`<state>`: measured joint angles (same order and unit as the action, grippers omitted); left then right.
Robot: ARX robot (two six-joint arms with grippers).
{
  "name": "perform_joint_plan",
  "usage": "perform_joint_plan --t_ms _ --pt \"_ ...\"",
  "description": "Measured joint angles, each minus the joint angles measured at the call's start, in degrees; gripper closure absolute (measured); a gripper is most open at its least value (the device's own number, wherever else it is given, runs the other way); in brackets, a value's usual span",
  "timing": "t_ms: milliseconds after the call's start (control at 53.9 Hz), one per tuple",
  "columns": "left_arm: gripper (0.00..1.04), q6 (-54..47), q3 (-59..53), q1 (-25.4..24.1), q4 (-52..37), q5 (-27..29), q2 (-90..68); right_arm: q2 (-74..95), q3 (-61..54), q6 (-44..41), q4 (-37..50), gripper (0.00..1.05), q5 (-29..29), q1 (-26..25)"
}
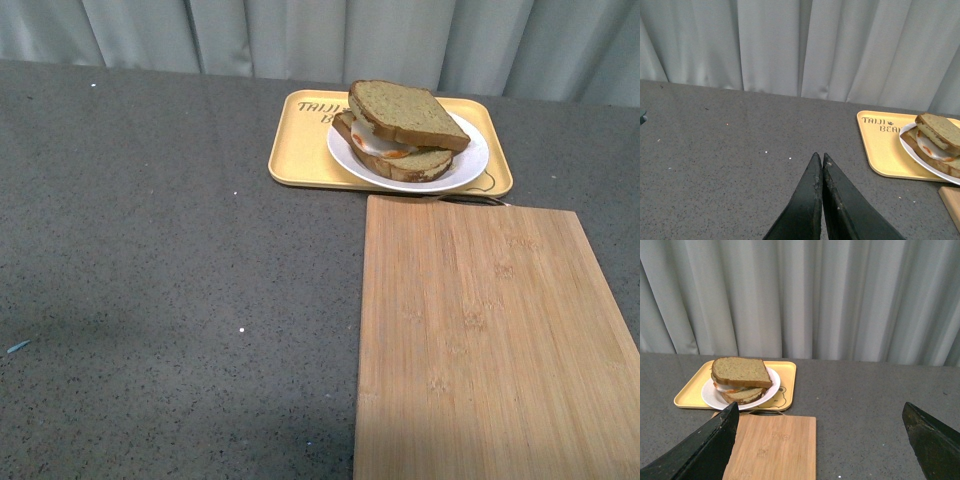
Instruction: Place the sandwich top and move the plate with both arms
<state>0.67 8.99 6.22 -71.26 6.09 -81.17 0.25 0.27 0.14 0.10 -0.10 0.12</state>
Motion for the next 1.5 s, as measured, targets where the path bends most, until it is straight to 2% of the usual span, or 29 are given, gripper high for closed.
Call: perform_joint_plan --t_ms 111,241,297,371,1502 --pt "1.01 -0.04 -2.05 -0.76 2.86 -0.96 4.94 0.00 0.00 0.00 0.00 0.09 0.00 0.00" --pt "1.01 -0.15 -2.95 -1.70 11.61 -1.81 13.79 0.00 0.00 0.00 0.00 0.09 0.00 0.00" --pt "1.01 -0.20 -3.83 -3.93 14.08 -5.16 17.86 0.00 0.00 0.00 0.00 0.09 -0.02 0.00" --pt "1.01 -0.20 -5.35 -6.01 17.92 -5.66 23.43 0.00 0.00 0.00 0.00 0.09 0.00 0.00" --pt "1.01 -0.22 -7.93 -6.08 54.47 -6.10 64.59 0.00 0.00 0.00 0.00 0.09 0.00 0.00"
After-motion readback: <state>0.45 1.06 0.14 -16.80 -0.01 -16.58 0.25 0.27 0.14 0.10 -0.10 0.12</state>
